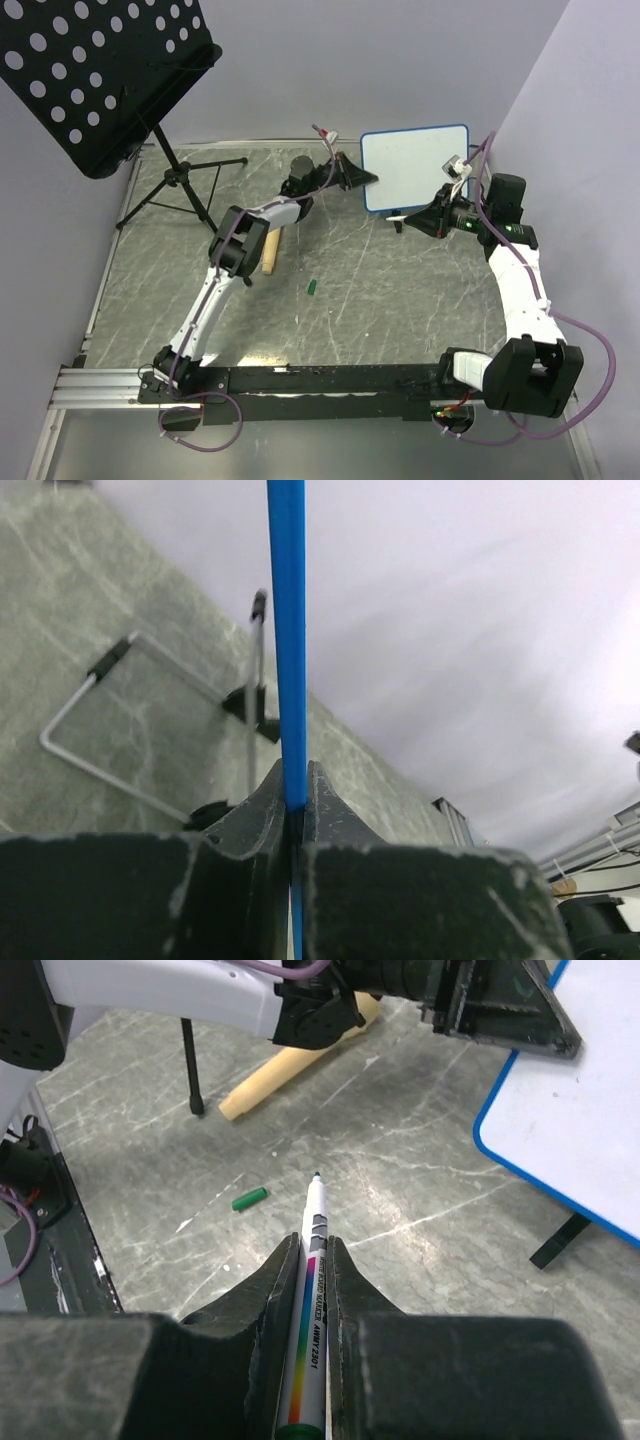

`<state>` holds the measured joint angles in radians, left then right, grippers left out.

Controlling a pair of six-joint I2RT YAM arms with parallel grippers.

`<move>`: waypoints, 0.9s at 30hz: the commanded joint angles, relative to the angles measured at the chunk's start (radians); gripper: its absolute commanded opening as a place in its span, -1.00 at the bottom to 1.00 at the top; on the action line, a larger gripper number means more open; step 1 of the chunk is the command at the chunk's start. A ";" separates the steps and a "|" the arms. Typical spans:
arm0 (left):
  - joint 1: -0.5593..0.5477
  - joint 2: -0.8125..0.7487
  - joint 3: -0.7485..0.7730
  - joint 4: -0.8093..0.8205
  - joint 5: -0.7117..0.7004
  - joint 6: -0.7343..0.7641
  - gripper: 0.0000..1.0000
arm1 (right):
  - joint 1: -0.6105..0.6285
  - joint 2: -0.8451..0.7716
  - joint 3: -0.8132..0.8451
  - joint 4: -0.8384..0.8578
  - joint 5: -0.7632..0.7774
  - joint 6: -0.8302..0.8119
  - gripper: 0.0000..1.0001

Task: Write a sentence on the whiteboard
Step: Pick up the whiteboard from the whiteboard stand, then write a sentence on the whiteboard.

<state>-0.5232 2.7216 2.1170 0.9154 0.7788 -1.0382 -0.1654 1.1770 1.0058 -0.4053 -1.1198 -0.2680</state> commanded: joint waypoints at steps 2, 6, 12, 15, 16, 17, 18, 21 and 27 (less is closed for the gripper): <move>0.028 -0.207 -0.012 0.254 -0.032 -0.036 -0.98 | -0.008 -0.048 0.020 0.025 -0.048 0.010 -1.00; 0.038 -0.282 -0.098 0.240 -0.026 -0.002 -0.98 | -0.010 -0.051 0.027 0.016 -0.055 0.006 -1.00; 0.074 -0.546 -0.491 0.269 -0.055 0.130 -0.98 | -0.008 -0.074 0.027 0.014 -0.071 0.007 -1.00; 0.092 -0.651 -0.638 0.332 -0.035 0.127 -0.98 | -0.011 -0.073 0.028 0.008 -0.080 0.007 -1.00; 0.094 -0.677 -0.672 0.341 -0.029 0.136 -0.98 | -0.011 -0.073 0.027 0.008 -0.081 0.004 -1.00; 0.098 -0.725 -0.742 0.344 -0.010 0.144 -0.98 | -0.011 -0.071 0.031 0.002 -0.084 -0.002 -1.00; 0.104 -0.752 -0.777 0.344 0.000 0.155 -0.98 | -0.011 -0.071 0.033 0.000 -0.084 -0.004 -1.00; 0.144 -0.868 -0.945 0.347 0.007 0.196 -0.98 | -0.013 -0.079 0.031 -0.003 -0.089 -0.007 -1.00; 0.222 -1.086 -1.221 0.287 0.027 0.283 -0.98 | -0.010 -0.073 0.027 -0.003 -0.104 -0.007 -1.00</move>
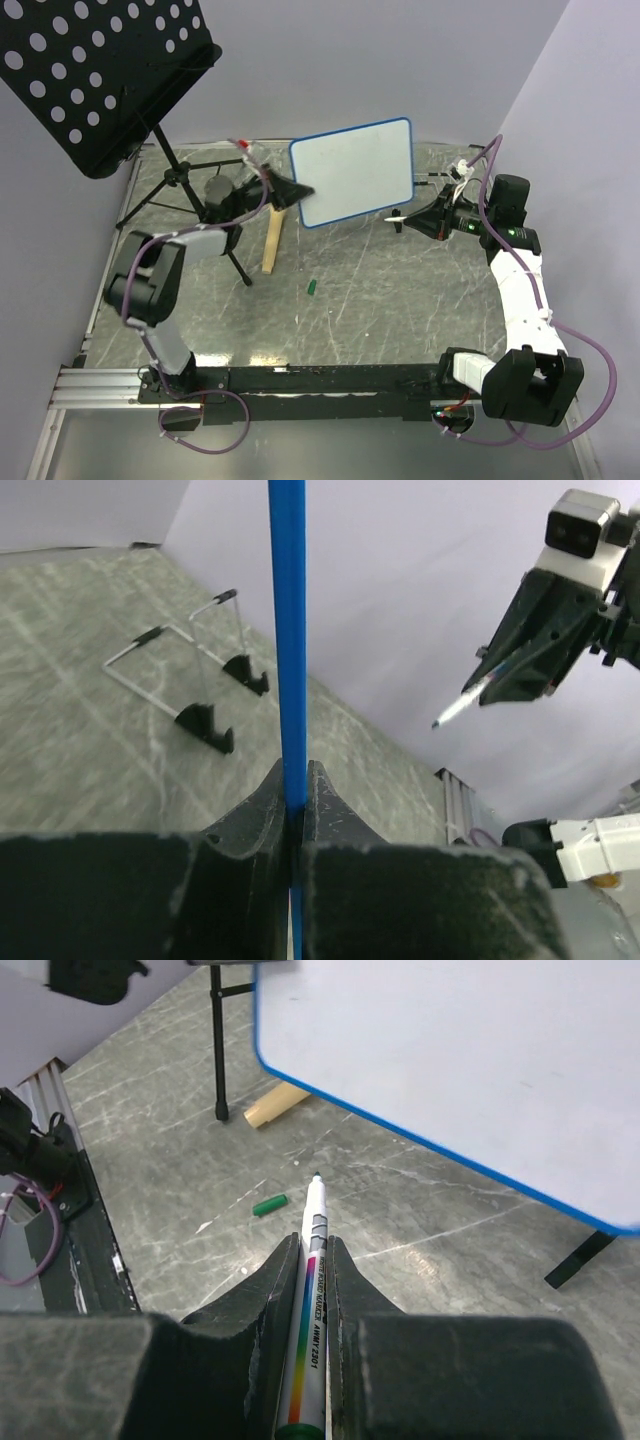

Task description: Write a sentence on the whiteboard

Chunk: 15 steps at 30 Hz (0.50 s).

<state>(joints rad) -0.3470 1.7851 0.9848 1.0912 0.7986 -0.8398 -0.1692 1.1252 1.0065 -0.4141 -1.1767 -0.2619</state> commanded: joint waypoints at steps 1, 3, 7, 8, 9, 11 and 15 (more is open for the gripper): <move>0.052 -0.168 -0.116 0.118 0.002 0.088 -0.98 | -0.006 -0.019 0.026 0.008 -0.050 -0.013 -1.00; 0.071 -0.210 -0.190 0.140 -0.009 0.093 -0.98 | -0.004 -0.013 0.027 0.001 -0.054 -0.017 -1.00; 0.088 -0.245 -0.337 0.203 -0.038 0.080 -0.98 | -0.003 -0.022 0.014 0.012 -0.040 -0.019 -1.00; 0.086 -0.248 -0.356 0.199 -0.045 0.088 -0.98 | -0.003 -0.022 0.009 0.026 -0.038 -0.017 -1.00; 0.088 -0.251 -0.376 0.232 -0.058 0.081 -0.98 | 0.005 -0.024 0.003 0.028 -0.031 -0.017 -1.00; 0.088 -0.242 -0.429 0.285 -0.068 0.061 -0.98 | 0.014 -0.021 0.000 0.028 -0.009 -0.026 -1.00; 0.088 -0.230 -0.449 0.283 -0.053 0.070 -0.98 | 0.060 -0.005 -0.012 0.040 0.020 -0.040 -1.00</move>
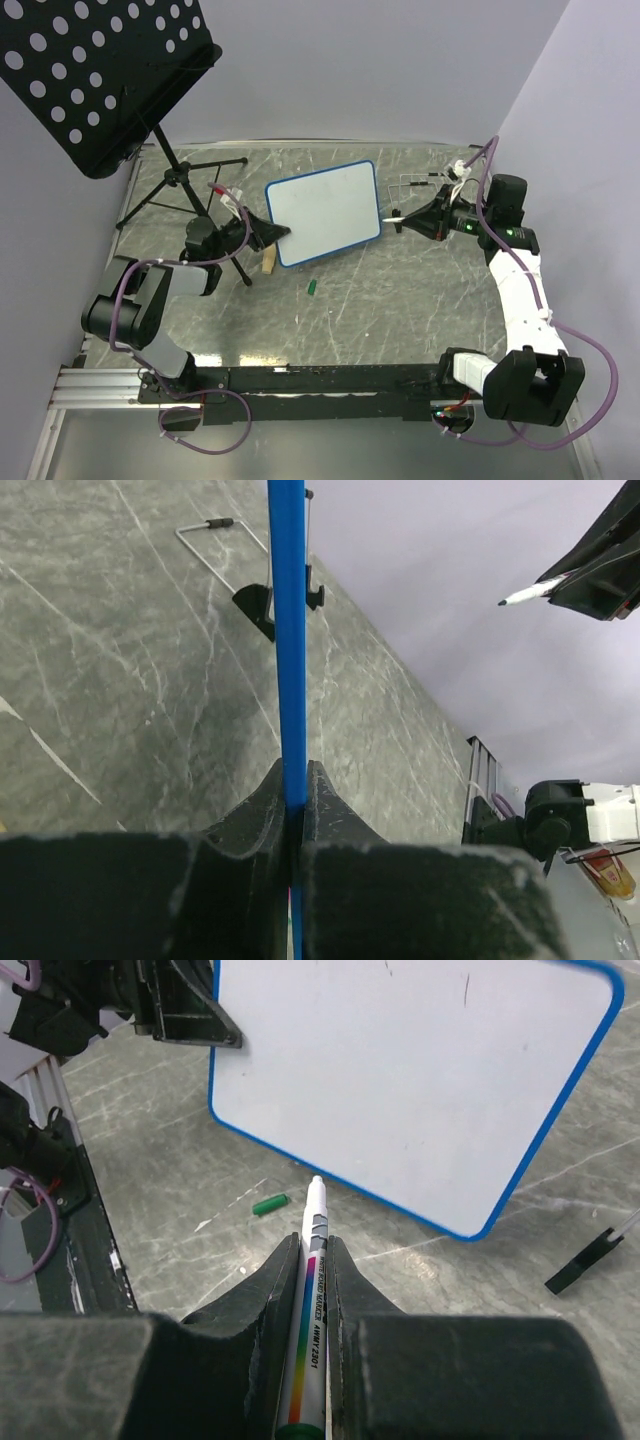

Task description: Write a sentence on the whiteboard

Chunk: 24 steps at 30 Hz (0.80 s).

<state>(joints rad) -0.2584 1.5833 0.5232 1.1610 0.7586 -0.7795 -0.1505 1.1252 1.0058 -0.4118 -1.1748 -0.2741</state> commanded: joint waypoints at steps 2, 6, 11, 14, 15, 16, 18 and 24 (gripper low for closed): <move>-0.001 -0.029 0.032 0.184 -0.005 0.034 -0.98 | 0.061 0.001 -0.016 0.038 0.035 -0.039 -1.00; -0.001 -0.009 0.046 0.169 -0.015 0.049 -0.98 | 0.111 0.022 -0.027 0.051 0.066 -0.051 -1.00; -0.001 0.010 0.028 0.186 -0.047 0.039 -0.98 | 0.191 0.048 -0.035 0.071 0.124 -0.077 -1.00; -0.001 0.006 0.015 0.166 -0.058 0.039 -0.98 | 0.247 0.070 -0.023 0.088 0.168 -0.091 -1.00; -0.001 0.003 0.011 0.166 -0.065 0.036 -0.98 | 0.259 0.080 -0.010 0.084 0.175 -0.097 -1.00; -0.001 0.001 0.009 0.164 -0.068 0.034 -0.98 | 0.270 0.093 0.005 0.076 0.176 -0.100 -1.00; -0.001 -0.008 0.008 0.148 -0.080 0.028 -0.98 | 0.305 0.136 0.049 0.070 0.190 -0.102 -1.00; -0.010 -0.051 0.015 0.035 -0.117 0.079 -0.98 | 0.390 0.209 0.120 0.079 0.231 -0.083 -1.00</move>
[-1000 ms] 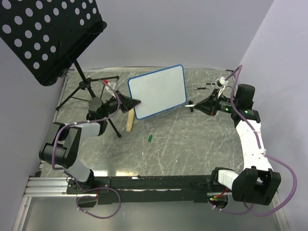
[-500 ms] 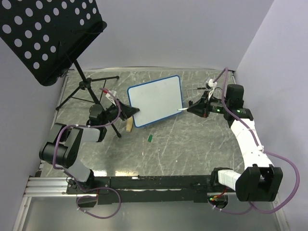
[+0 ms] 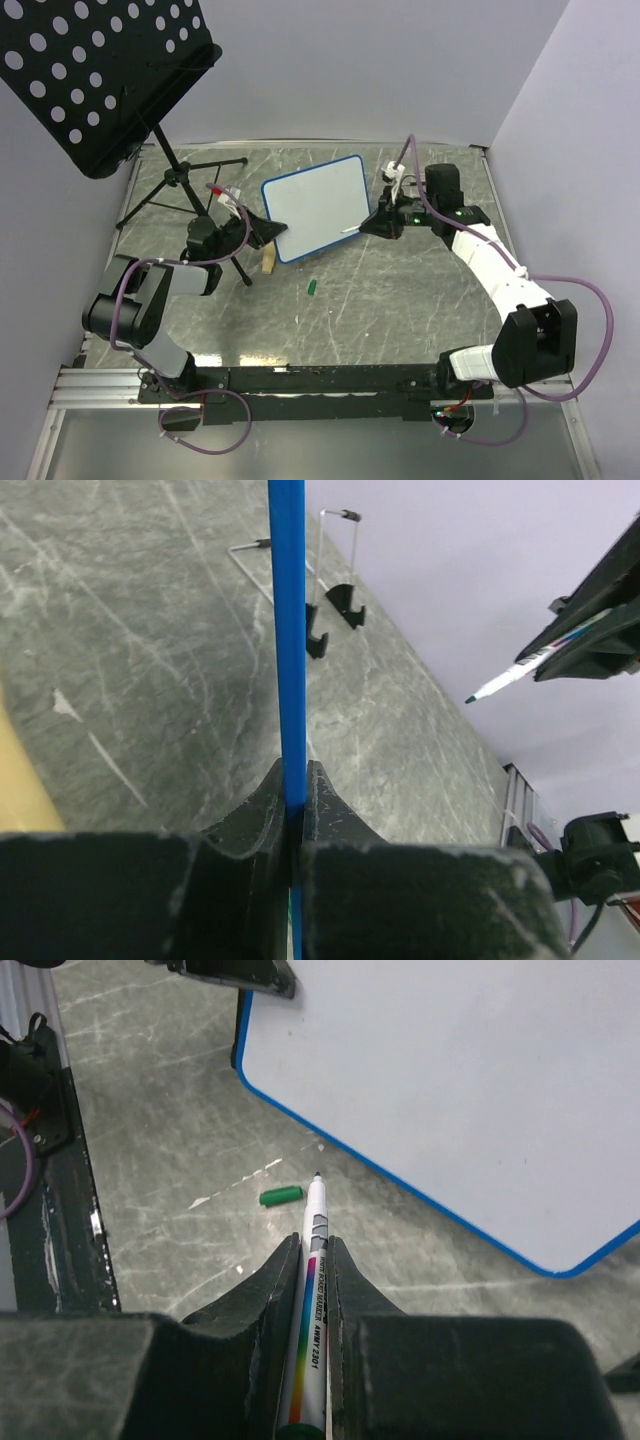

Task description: Write a sentence on the whiteboard

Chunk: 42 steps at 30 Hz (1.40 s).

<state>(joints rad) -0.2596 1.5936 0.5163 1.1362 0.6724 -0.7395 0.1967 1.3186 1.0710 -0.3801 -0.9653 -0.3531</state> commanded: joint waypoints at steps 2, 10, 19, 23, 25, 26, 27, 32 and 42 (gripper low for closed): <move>-0.020 -0.057 0.022 0.077 -0.028 0.022 -0.98 | 0.047 0.005 0.024 0.064 0.011 -0.013 -1.00; -0.050 -0.069 0.050 0.005 -0.030 0.031 -0.98 | 0.046 -0.053 -0.046 0.128 0.002 0.006 -1.00; -0.056 -0.113 0.077 -0.095 -0.040 0.081 -0.98 | 0.046 -0.085 -0.065 0.164 0.028 0.031 -1.00; -0.056 -0.100 0.067 -0.044 -0.039 0.060 -0.98 | 0.063 -0.062 -0.059 0.191 0.056 0.049 -1.00; -0.056 -0.090 0.054 -0.011 -0.036 0.046 -0.98 | 0.092 -0.052 -0.043 0.205 0.071 0.049 -1.00; -0.056 -0.086 0.048 -0.001 -0.037 0.045 -0.98 | 0.104 -0.039 -0.037 0.207 0.085 0.048 -1.00; -0.056 -0.080 0.047 0.005 -0.036 0.042 -0.98 | 0.115 -0.033 -0.034 0.228 0.086 0.051 -1.00; -0.056 -0.066 0.039 0.023 -0.034 0.038 -0.98 | 0.199 0.033 0.006 0.293 0.131 0.071 -1.00; -0.056 -0.020 0.027 0.103 -0.027 -0.032 -0.98 | 0.306 0.183 0.135 0.331 0.240 0.108 -1.00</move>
<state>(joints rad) -0.3122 1.5692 0.5381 1.0256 0.6300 -0.7181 0.4767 1.4799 1.1324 -0.1146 -0.7738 -0.2687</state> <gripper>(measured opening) 0.066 0.186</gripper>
